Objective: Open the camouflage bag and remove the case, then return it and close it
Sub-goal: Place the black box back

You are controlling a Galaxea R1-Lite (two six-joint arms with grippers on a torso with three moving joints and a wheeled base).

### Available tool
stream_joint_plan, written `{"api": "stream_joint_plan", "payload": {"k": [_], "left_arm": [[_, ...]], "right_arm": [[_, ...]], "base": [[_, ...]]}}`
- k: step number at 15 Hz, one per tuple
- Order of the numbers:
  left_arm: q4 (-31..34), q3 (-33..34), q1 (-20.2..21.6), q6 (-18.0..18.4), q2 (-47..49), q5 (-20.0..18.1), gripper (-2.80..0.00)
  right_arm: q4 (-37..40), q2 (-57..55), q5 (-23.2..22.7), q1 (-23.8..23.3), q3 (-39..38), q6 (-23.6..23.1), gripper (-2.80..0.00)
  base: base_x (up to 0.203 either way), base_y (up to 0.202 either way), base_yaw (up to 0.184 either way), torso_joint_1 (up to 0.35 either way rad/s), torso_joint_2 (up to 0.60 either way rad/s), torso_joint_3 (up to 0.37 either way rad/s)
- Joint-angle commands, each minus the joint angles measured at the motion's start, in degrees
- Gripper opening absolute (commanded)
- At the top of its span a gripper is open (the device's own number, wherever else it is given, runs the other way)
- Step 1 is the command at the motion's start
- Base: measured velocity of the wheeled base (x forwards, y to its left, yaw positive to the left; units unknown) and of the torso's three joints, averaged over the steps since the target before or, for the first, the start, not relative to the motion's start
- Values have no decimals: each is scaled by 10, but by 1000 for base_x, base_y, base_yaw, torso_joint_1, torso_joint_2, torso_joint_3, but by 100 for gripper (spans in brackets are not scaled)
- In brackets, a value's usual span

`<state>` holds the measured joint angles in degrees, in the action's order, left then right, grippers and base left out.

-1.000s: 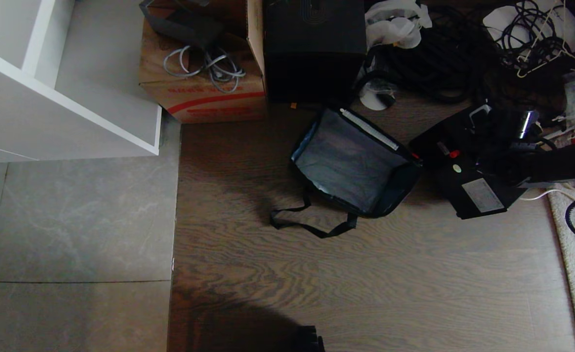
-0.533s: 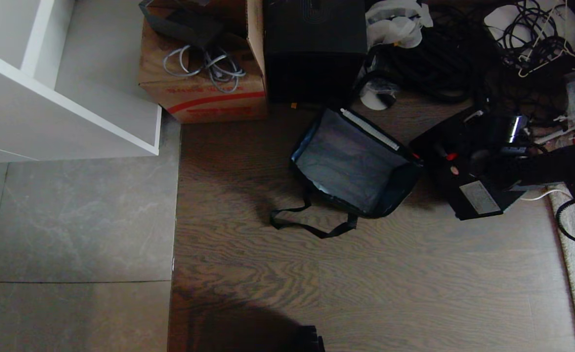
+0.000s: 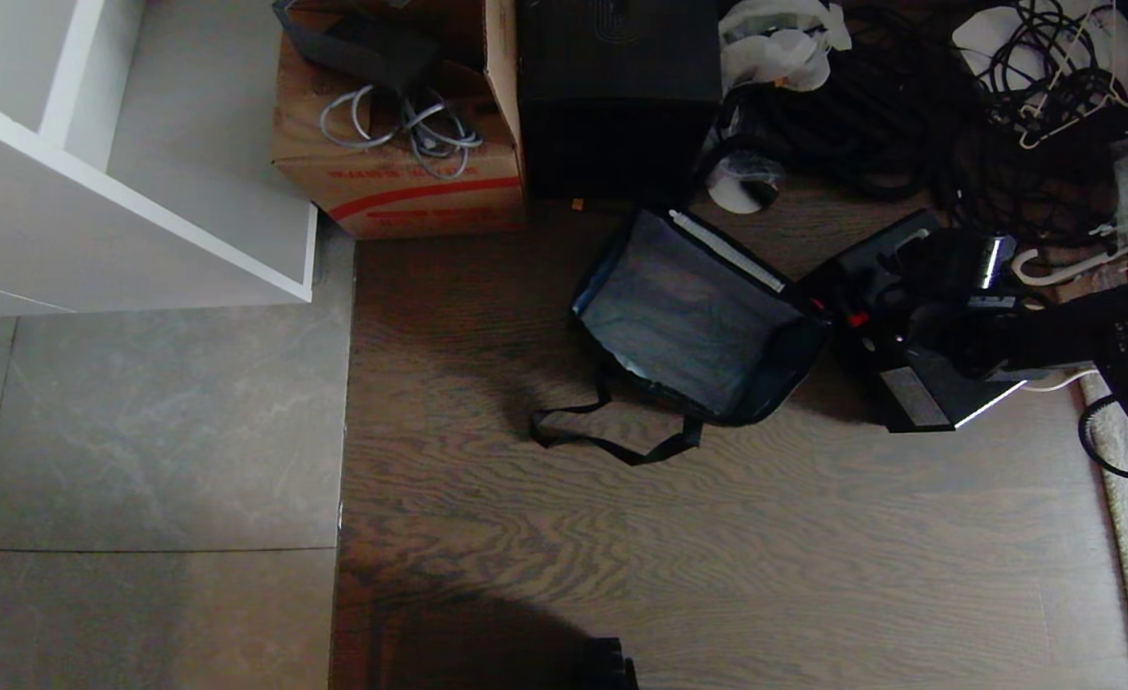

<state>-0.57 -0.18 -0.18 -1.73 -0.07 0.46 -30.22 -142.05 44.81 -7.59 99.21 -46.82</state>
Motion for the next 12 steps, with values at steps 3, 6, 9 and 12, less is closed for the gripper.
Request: {"api": "stream_joint_plan", "payload": {"k": [3, 6, 9, 12], "left_arm": [[0, 0, 0, 0, 0, 0, -280], [0, 0, 0, 0, 1, 0, -280], [0, 0, 0, 0, 0, 0, -280], [0, 0, 0, 0, 1, 0, -280]], "right_arm": [[-8, 66, 2, 7, -63, 3, -280], [17, 136, 0, 7, -92, 2, -280], [81, 212, -1, 6, -101, 2, -280], [120, 282, -3, 5, -109, -2, -280]], "base": [[0, 0, 0, 0, 0, 0], [0, 0, 0, 0, 0, 0], [0, 0, 0, 0, 0, 0], [0, 0, 0, 0, 0, 0]]}}
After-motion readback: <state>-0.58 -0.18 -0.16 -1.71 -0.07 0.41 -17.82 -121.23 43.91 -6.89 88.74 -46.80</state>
